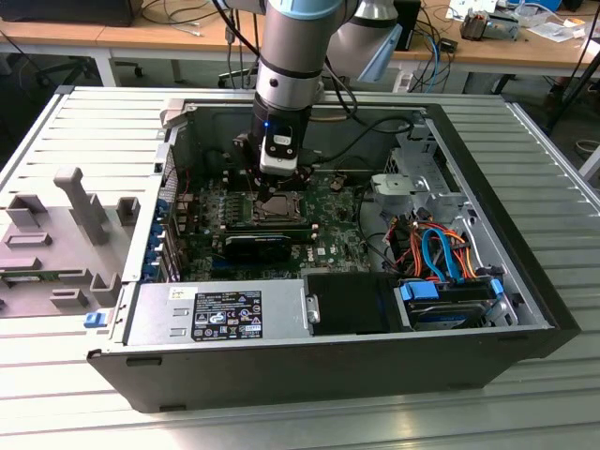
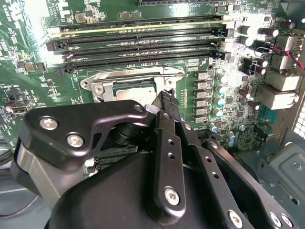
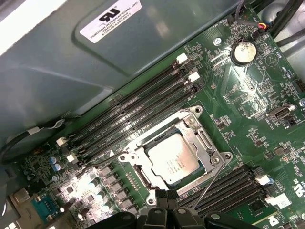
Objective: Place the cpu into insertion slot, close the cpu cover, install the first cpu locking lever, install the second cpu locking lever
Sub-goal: 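Install the first cpu locking lever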
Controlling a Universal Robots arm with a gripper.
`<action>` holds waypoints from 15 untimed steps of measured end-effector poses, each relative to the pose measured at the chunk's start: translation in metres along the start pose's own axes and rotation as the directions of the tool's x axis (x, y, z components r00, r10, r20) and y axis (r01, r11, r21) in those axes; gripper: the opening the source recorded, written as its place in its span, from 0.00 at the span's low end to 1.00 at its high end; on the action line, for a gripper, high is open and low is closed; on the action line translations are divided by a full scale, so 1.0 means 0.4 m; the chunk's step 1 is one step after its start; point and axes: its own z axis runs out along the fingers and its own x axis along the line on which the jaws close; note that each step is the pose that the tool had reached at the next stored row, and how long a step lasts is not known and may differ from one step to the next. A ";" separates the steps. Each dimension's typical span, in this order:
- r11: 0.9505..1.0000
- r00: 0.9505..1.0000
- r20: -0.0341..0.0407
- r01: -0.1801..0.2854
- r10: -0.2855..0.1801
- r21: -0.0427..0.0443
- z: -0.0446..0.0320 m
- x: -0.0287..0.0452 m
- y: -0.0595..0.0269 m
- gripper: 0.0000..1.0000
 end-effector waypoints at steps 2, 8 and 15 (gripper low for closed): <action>1.000 1.000 0.000 0.003 -0.003 0.000 0.000 0.000 0.000 0.11; 1.000 1.000 0.002 0.018 -0.018 0.002 0.000 0.000 0.000 0.11; 1.000 1.000 0.003 0.031 -0.031 0.003 0.000 0.000 0.000 0.11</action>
